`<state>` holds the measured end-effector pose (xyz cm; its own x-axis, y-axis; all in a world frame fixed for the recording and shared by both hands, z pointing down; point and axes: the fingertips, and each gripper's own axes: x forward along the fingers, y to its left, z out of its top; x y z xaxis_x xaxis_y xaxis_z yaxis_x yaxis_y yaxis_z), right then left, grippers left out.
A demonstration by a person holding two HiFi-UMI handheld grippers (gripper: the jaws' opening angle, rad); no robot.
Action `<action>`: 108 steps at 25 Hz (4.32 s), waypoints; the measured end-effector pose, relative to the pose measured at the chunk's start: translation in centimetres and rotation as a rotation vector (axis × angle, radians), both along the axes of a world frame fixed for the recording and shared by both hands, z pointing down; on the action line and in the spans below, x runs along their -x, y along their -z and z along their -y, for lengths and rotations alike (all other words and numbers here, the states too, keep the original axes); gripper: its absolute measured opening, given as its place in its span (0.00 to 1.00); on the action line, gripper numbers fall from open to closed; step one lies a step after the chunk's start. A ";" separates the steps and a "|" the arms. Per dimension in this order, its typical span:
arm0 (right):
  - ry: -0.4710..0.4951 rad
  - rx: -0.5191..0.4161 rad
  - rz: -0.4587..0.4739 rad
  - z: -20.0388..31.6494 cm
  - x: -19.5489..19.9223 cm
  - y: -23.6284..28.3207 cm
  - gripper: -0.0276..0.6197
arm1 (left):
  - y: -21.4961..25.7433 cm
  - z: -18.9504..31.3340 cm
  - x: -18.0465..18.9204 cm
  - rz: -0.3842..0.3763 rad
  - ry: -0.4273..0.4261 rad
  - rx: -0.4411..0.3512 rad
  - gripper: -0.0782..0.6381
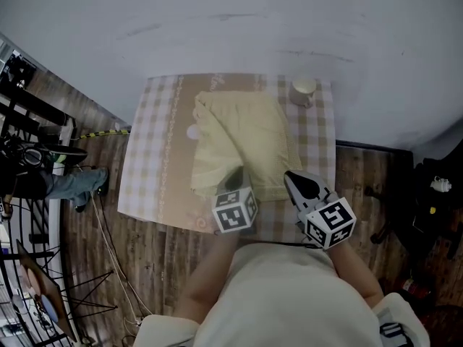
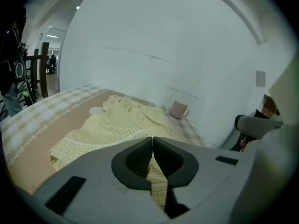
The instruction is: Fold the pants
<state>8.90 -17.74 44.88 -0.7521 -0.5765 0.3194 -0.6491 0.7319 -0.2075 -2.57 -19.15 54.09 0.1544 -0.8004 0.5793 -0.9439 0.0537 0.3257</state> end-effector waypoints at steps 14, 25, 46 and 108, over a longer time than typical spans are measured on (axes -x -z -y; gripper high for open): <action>-0.045 0.007 -0.014 -0.5 -5.1 -0.5 0.04 | 0.0 -0.7 -12.5 0.002 -0.280 -0.003 0.13; -0.075 0.010 -0.025 -0.9 -7.3 -0.9 0.04 | -2.2 -3.8 -19.9 0.011 -0.522 0.071 0.13; -0.135 0.012 -0.039 -0.6 -9.0 -0.9 0.04 | -5.0 -5.6 -21.5 -0.031 -0.643 0.176 0.13; -0.028 0.184 -0.411 24.1 4.9 -13.8 0.06 | -1.4 2.4 6.7 -0.155 -0.267 0.067 0.15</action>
<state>3.98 -41.87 58.72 -0.5261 -0.5008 0.6873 -0.7242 0.6876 -0.0534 -9.24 -21.54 55.47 0.4448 -0.6804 0.5824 -0.8669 -0.1636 0.4709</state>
